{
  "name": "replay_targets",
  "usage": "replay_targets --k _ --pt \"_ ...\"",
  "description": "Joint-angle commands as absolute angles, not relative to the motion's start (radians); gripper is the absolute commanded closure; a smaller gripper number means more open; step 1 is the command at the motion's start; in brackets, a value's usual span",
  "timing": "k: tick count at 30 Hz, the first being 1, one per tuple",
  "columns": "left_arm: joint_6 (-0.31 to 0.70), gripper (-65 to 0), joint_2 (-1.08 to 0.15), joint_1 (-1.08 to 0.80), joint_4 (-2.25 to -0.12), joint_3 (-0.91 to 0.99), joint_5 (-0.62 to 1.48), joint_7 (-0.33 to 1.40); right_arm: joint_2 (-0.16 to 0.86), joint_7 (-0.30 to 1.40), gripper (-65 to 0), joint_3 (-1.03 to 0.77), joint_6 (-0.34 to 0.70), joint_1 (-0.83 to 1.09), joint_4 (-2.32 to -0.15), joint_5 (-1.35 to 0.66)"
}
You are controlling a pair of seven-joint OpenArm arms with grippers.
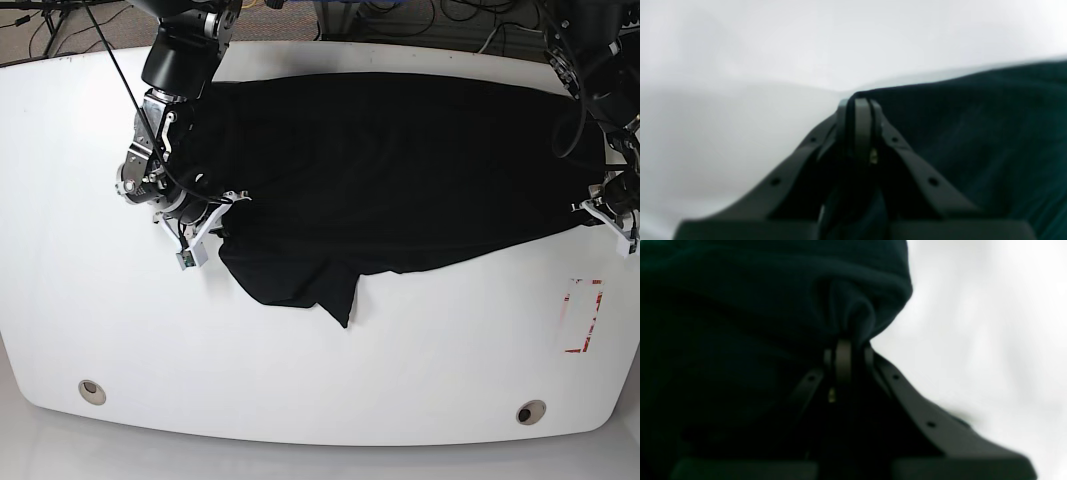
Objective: Fold the T-shirt properly
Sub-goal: 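Regrasp the shirt corner with the left gripper near the hem, then lift the black T-shirt with both grippers and swing it upward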
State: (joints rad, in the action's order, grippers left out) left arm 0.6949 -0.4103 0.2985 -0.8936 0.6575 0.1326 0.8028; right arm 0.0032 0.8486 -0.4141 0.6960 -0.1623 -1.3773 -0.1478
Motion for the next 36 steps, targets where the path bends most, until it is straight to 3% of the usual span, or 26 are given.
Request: replay_targets --k 1,17,36 --pt "0.698 0.0 -0.401 0.309 -0.992 0.653 0.137 0.808 0.015 0.835 0.0 -0.414 0.698 -0.180 -1.451 -0.162" --pt "0.698 0.0 -0.306 0.351 -1.463 0.624 0.133 0.954 0.125 0.993 0.0 -0.374 0.698 -0.285 -1.633 -0.162" --pt "0.698 -0.3 -0.257 0.806 -1.661 0.593 0.128 1.139 0.328 1.090 0.0 -0.185 0.698 -0.743 -1.626 -0.168"
